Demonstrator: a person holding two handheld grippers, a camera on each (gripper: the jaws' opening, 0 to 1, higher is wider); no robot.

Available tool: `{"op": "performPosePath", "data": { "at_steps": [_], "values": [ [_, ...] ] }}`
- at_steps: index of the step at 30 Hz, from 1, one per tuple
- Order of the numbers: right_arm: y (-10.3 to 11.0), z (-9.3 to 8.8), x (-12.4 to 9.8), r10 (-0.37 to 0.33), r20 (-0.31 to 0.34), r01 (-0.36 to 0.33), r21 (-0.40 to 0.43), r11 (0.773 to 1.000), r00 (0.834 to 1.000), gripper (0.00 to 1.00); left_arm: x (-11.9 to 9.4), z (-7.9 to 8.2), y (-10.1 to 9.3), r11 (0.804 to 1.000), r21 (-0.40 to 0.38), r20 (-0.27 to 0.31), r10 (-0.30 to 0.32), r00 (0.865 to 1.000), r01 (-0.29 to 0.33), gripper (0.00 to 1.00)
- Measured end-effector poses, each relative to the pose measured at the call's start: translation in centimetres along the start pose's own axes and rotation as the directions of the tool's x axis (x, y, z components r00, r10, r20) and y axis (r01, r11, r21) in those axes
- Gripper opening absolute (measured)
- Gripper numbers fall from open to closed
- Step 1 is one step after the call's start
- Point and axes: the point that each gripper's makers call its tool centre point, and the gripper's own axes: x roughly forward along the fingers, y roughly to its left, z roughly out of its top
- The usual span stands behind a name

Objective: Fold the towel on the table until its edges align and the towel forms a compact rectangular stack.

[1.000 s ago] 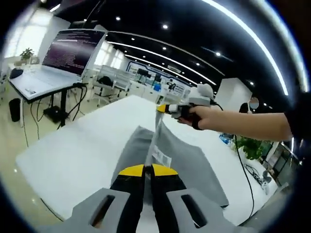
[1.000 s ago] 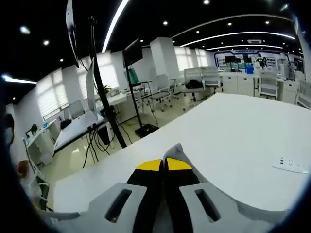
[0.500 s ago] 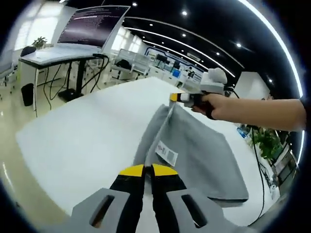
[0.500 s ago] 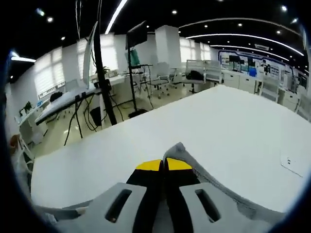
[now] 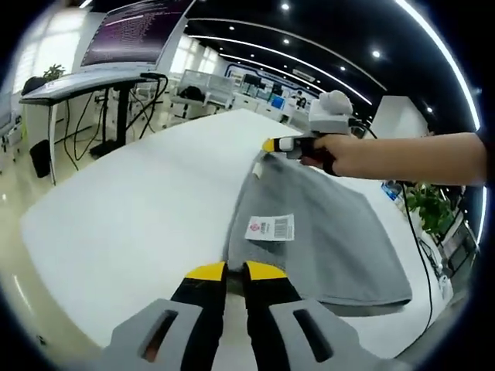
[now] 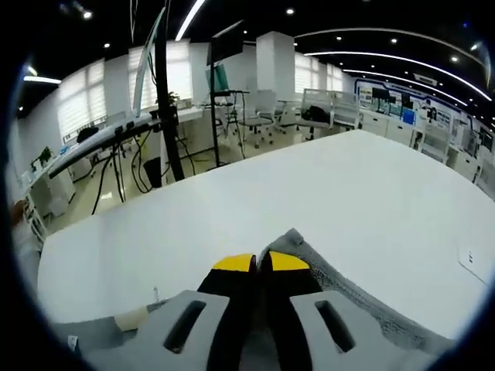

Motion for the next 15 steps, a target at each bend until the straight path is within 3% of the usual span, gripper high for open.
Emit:
{"op": "performPosePath", "data": {
  "at_steps": [2, 10, 13, 15],
  "values": [
    [0.18, 0.12, 0.1, 0.01, -0.001, -0.01, 0.01, 1.0, 1.0, 0.17, 0.27, 0.07, 0.1, 1.0, 0.024, -0.009, -0.002, 1.0, 0.002, 0.22],
    [0.41, 0.74, -0.34, 0.048, -0.008, -0.049, -0.021, 0.999, 0.999, 0.25, 0.64, 0.69, -0.14, 0.99, 0.141, -0.028, -0.021, 0.999, 0.025, 0.22],
    [0.66, -0.08, -0.48, 0.083, -0.068, -0.086, -0.035, 0.996, 0.994, 0.26, 0.65, 0.82, 0.17, 0.977, 0.214, -0.043, -0.007, 0.999, 0.016, 0.21],
    [0.08, -0.23, -0.49, 0.081, -0.08, -0.084, -0.042, 0.996, 0.994, 0.29, 0.61, 0.87, 0.24, 0.978, 0.207, -0.047, -0.012, 0.999, 0.021, 0.21]
  ]
}}
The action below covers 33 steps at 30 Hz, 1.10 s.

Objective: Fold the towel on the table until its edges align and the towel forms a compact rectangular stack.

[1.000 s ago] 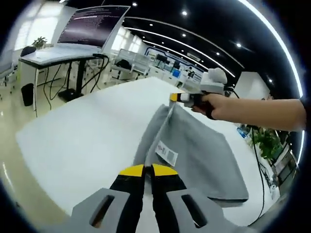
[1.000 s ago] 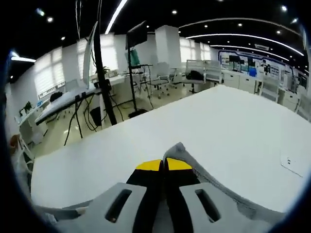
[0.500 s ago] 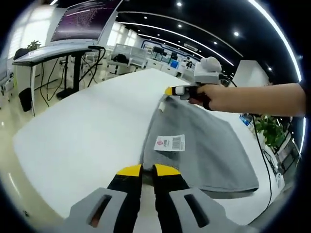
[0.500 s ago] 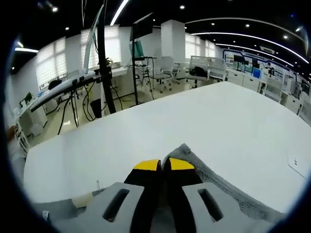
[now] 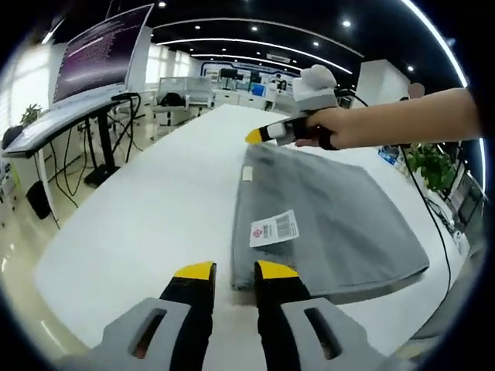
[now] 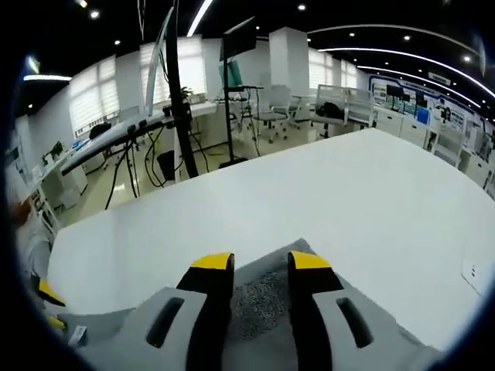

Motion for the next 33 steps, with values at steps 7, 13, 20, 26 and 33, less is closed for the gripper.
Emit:
{"op": "performPosePath", "data": {
  "at_steps": [7, 13, 20, 26, 33],
  "values": [
    [-1.8, -1.1, -1.7, -0.024, -0.014, 0.025, 0.02, 0.999, 1.0, 0.28, 0.0, -0.4, 0.7, 0.999, 0.024, -0.027, -0.021, 0.999, 0.022, 0.21],
    [-4.1, -2.4, -3.8, -0.062, -0.027, 0.063, 0.05, 0.997, 0.998, 0.28, 0.1, -0.3, 0.7, 0.999, 0.019, -0.033, -0.032, 0.999, 0.033, 0.21],
    [-5.9, -3.9, -6.1, -0.095, -0.045, 0.098, 0.092, 0.991, 0.995, 0.29, 0.4, -0.1, -0.1, 0.997, 0.045, -0.045, -0.058, 0.997, 0.06, 0.21],
    [-8.2, -5.5, -8.6, -0.13, -0.062, 0.136, 0.119, 0.983, 0.99, 0.3, 0.5, 0.0, -0.3, 0.995, 0.075, -0.054, -0.068, 0.996, 0.072, 0.21],
    [-10.4, -7.1, -12.0, -0.181, -0.077, 0.19, 0.148, 0.97, 0.981, 0.29, 0.5, 0.0, 0.1, 0.996, 0.072, -0.052, -0.043, 0.998, 0.047, 0.2]
  ]
}}
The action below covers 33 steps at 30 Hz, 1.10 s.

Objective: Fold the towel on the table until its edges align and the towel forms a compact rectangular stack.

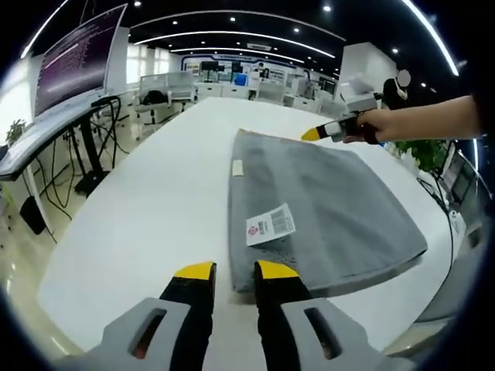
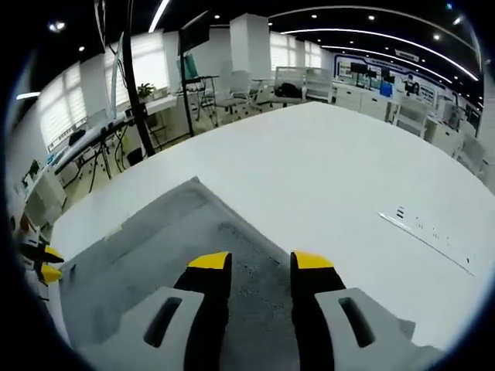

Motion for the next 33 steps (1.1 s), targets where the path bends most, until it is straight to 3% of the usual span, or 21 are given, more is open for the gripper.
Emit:
{"op": "performPosePath", "data": {
  "at_steps": [17, 26, 33],
  "values": [
    [-8.3, -3.7, -5.6, -0.152, -0.031, 0.154, 0.074, 0.985, 0.988, 0.27, -0.1, -0.5, -0.2, 1.0, -0.005, -0.025, 0.016, 1.0, -0.016, 0.19],
    [-9.9, -6.4, -7.1, -0.177, -0.065, 0.181, 0.065, 0.981, 0.982, 0.22, 0.1, -0.9, 0.0, 0.999, 0.01, -0.041, 0.035, 0.999, -0.035, 0.2],
    [-11.0, -8.1, -7.4, -0.214, -0.094, 0.222, 0.085, 0.971, 0.972, 0.24, 0.1, -0.8, -0.2, 0.998, 0.037, -0.047, 0.042, 0.998, -0.041, 0.19]
  ]
}}
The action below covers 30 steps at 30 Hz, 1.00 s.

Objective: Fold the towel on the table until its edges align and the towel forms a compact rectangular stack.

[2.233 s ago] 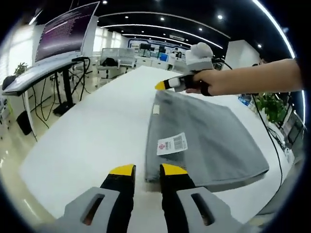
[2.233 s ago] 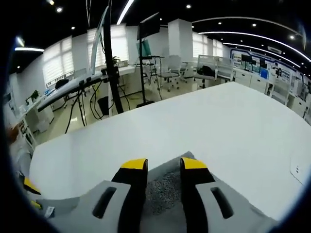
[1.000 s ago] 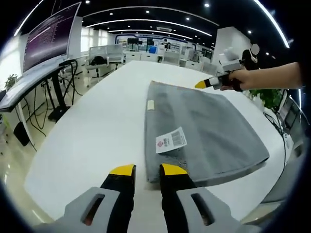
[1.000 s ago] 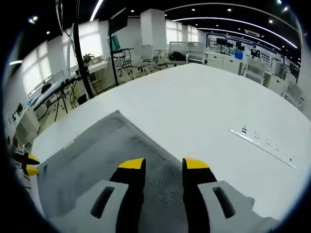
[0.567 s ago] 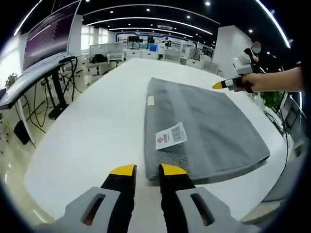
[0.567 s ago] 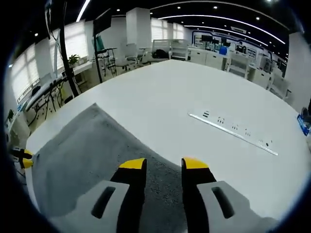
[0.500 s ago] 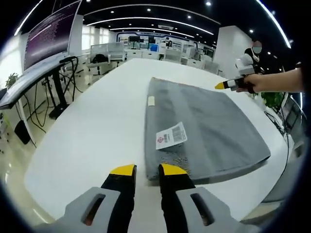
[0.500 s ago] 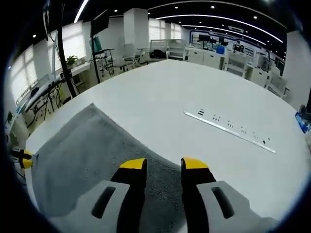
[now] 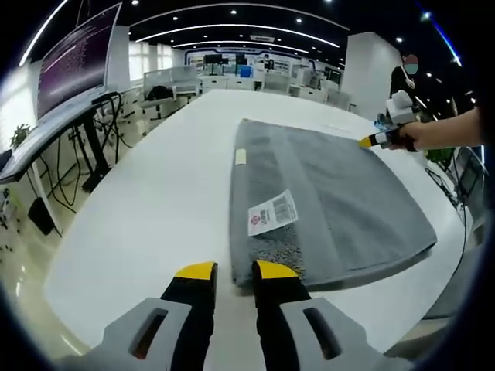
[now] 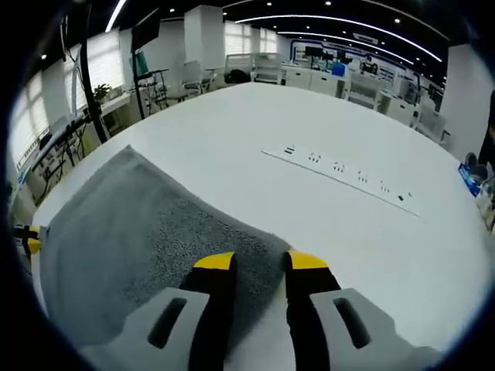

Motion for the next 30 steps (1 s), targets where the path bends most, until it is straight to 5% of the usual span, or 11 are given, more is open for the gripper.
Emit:
{"op": "performPosePath", "data": {
  "at_steps": [9, 13, 22, 30],
  "values": [
    [-0.1, -0.8, 0.0, 0.014, -0.007, -0.013, 0.114, 0.993, 1.0, 0.16, 0.1, 0.1, -0.7, 0.998, 0.048, 0.002, -0.038, 0.999, 0.038, 0.11],
    [0.2, -0.6, 0.1, 0.033, 0.012, -0.034, 0.117, 0.993, 0.999, 0.07, 0.2, 0.1, -0.7, 0.998, 0.032, 0.003, -0.046, 0.999, 0.046, 0.1],
    [-0.6, -0.9, 0.1, 0.046, 0.012, -0.047, 0.06, 0.997, 0.999, 0.06, 0.3, 0.0, -1.2, 0.997, 0.051, -0.021, -0.054, 0.998, 0.055, 0.09],
    [-3.5, -2.0, -0.9, 0.029, 0.011, -0.029, 0.044, 0.999, 1.0, 0.06, 0.4, 0.0, -4.4, 0.992, 0.087, -0.027, -0.087, 0.996, 0.089, 0.09]
  ]
}}
